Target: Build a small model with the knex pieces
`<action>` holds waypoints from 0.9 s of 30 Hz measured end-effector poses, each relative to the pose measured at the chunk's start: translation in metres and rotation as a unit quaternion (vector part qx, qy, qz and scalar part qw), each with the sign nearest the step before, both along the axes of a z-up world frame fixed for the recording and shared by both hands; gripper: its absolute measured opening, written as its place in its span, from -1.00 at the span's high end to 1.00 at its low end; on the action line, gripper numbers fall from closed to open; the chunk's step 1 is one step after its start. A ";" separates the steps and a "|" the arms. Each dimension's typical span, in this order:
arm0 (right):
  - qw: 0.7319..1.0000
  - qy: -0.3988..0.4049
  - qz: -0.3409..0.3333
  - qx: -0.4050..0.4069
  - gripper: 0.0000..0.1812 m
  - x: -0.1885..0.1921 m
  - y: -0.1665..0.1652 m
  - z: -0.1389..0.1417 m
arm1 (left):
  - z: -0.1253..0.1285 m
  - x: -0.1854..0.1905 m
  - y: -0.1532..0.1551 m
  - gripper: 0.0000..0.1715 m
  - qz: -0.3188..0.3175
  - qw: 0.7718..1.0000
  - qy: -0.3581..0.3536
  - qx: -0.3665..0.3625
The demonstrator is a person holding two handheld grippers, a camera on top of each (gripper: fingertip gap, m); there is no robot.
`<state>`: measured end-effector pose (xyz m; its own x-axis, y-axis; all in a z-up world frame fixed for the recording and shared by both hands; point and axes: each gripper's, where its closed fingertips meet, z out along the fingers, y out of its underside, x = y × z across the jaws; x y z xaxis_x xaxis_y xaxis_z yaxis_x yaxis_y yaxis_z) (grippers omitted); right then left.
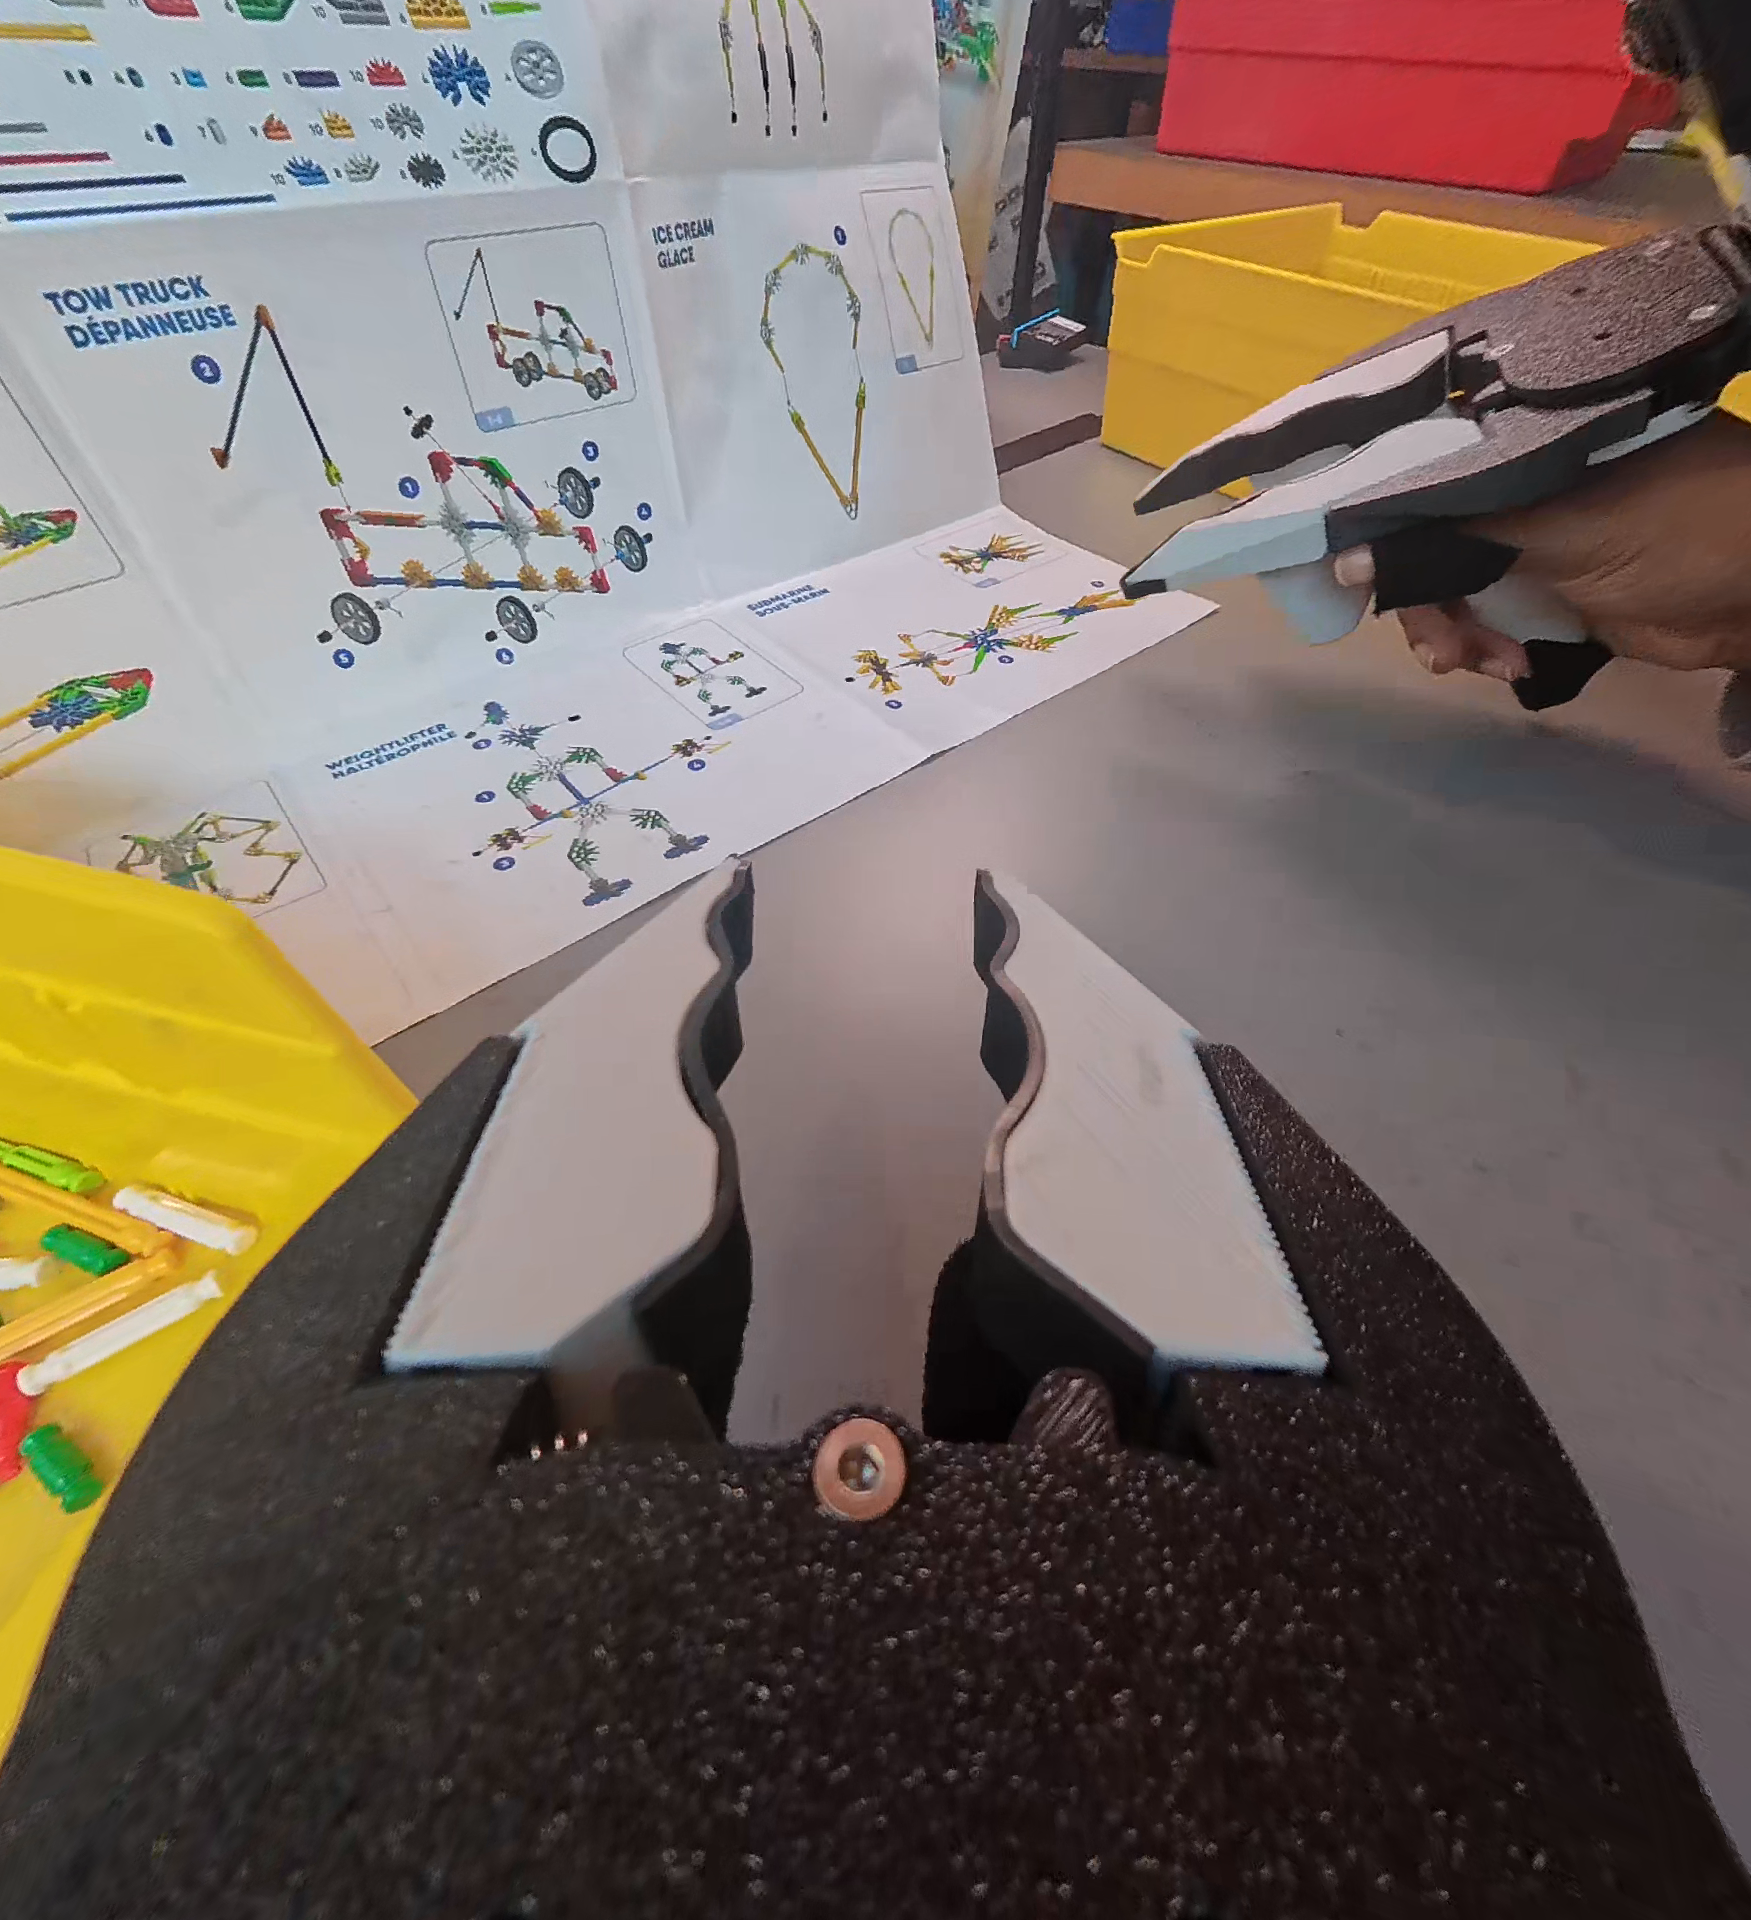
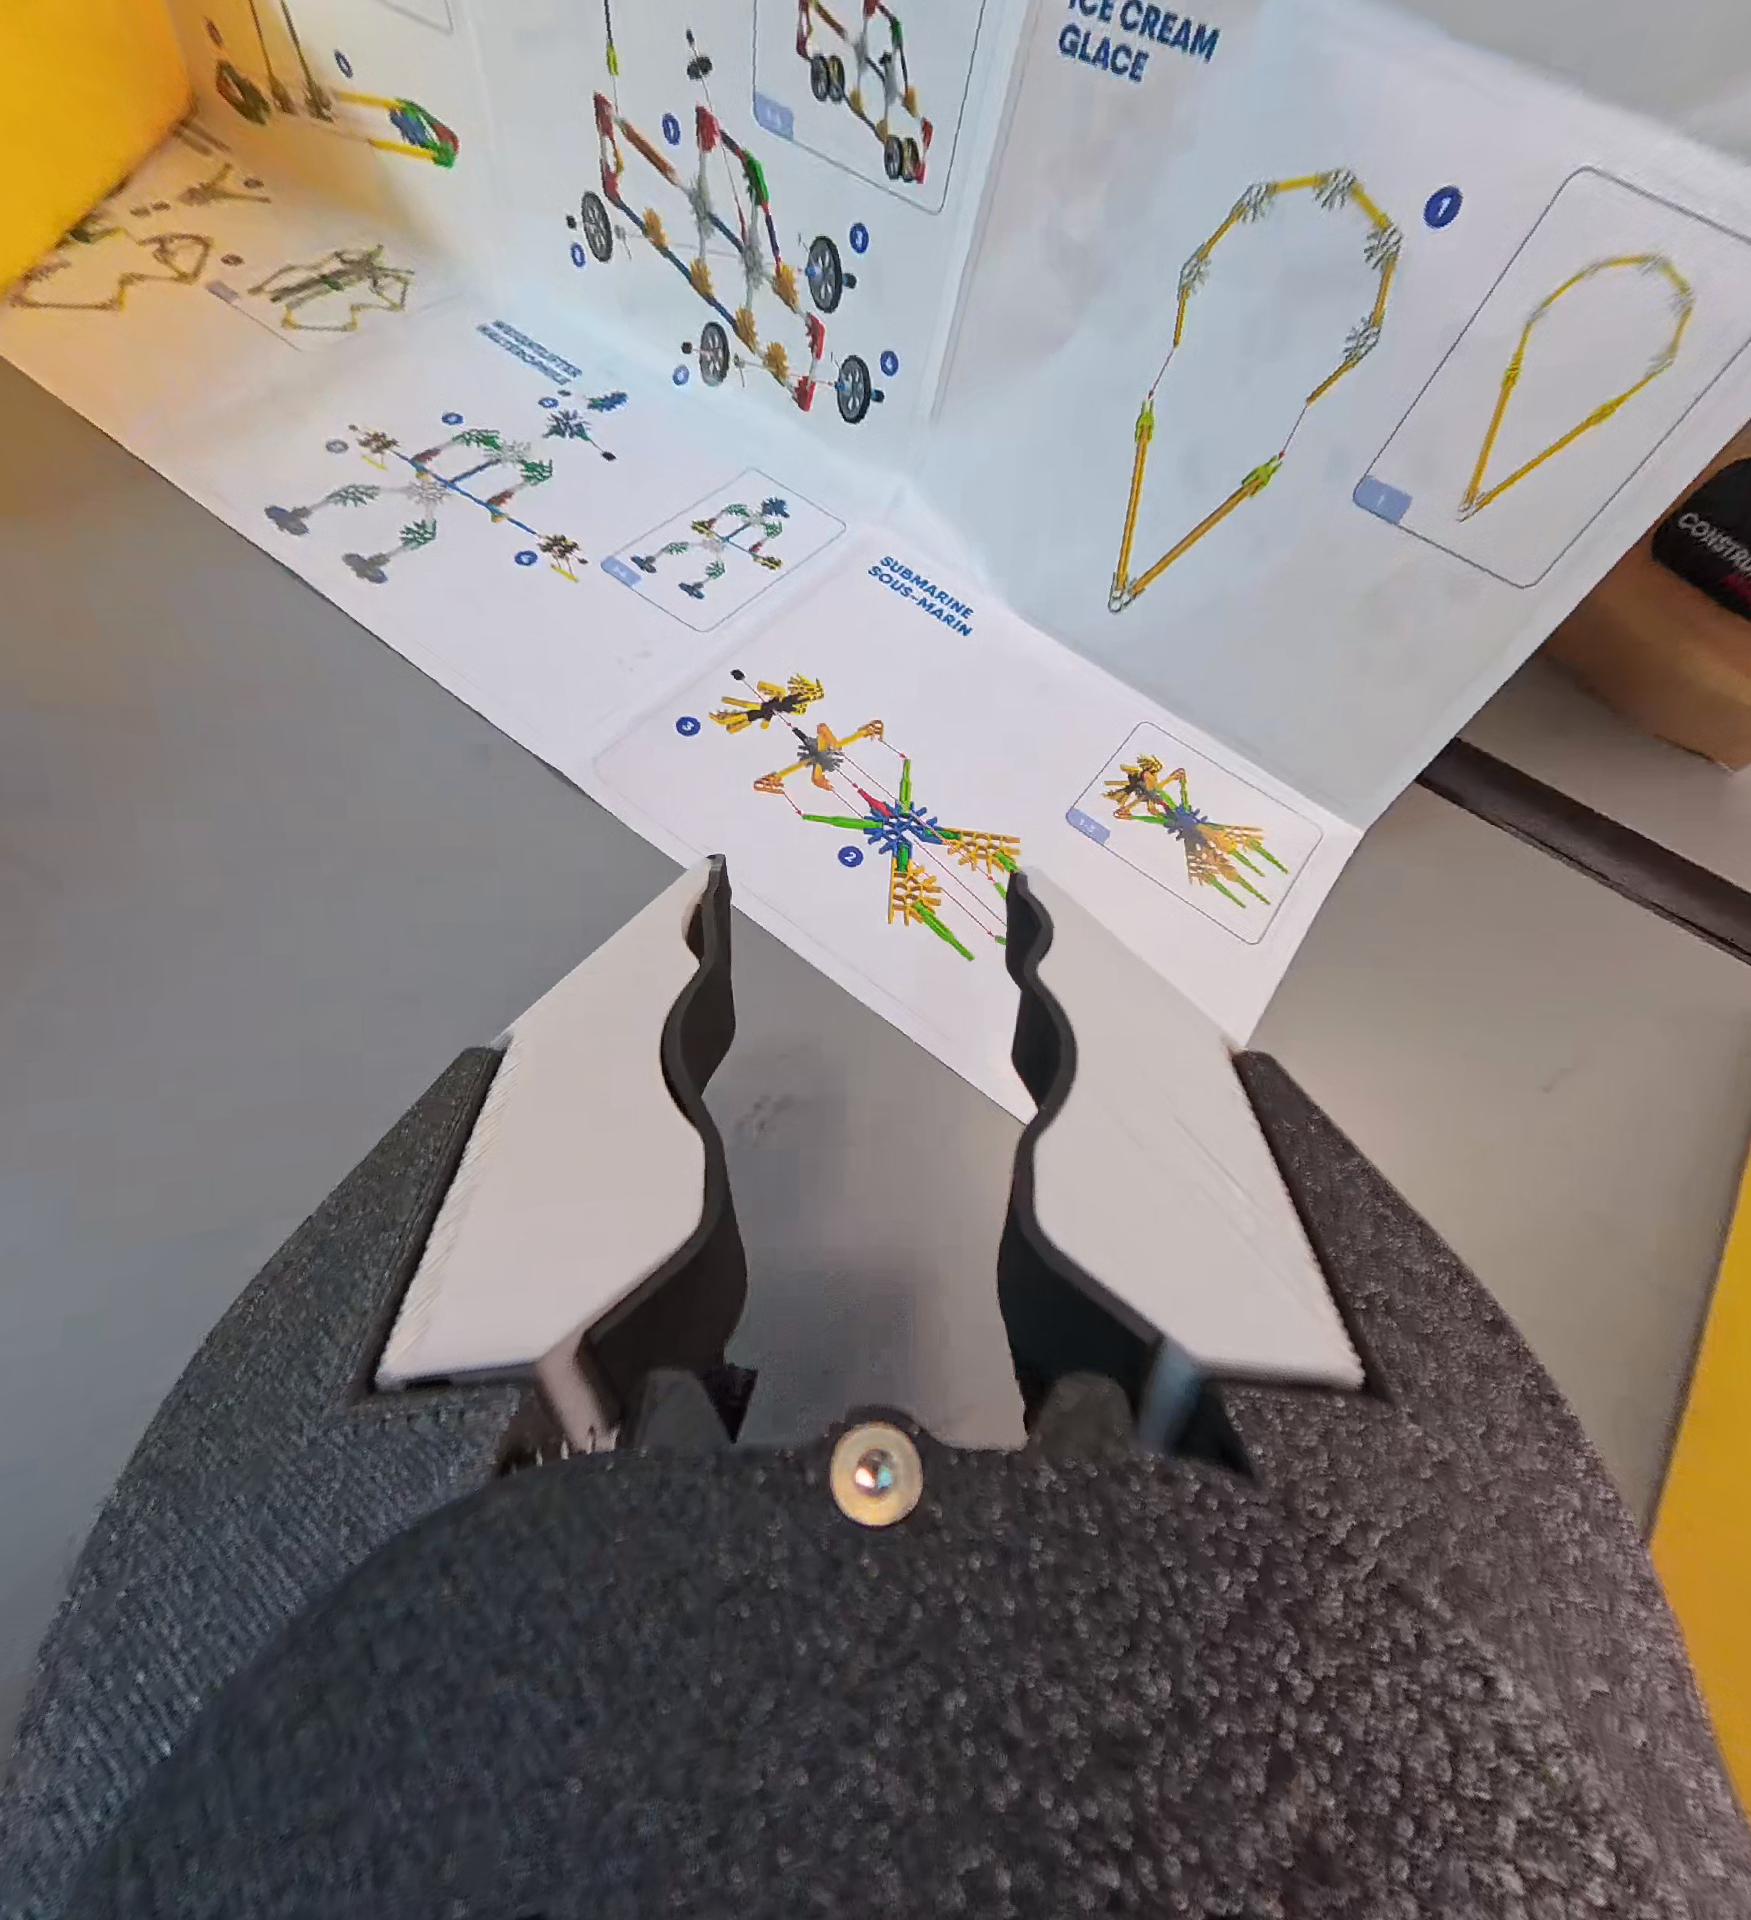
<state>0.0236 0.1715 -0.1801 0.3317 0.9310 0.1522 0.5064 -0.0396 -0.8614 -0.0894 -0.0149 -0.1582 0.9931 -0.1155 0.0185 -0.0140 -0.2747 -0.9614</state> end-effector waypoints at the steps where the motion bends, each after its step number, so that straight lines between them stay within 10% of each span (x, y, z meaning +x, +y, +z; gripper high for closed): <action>1: 1.000 -0.007 -0.001 0.001 0.48 -0.001 0.005 -0.003 | 0.002 0.000 0.001 0.51 -0.003 1.000 -0.004 0.004; 13: 0.991 -0.123 -0.009 -0.050 0.71 -0.031 0.095 -0.035 | -0.002 -0.004 -0.002 0.59 0.006 1.000 0.000 -0.003; 27: 0.985 -0.146 0.000 -0.086 0.85 -0.027 0.096 -0.052 | -0.007 -0.002 0.000 0.62 0.001 1.000 -0.003 -0.012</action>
<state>-0.0030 0.2677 -0.2323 0.2966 0.9515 0.0818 0.7323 -0.1717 -0.6589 -0.0910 -0.0154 -0.1653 0.9933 -0.1125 0.0266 -0.0081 -0.2971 -0.9548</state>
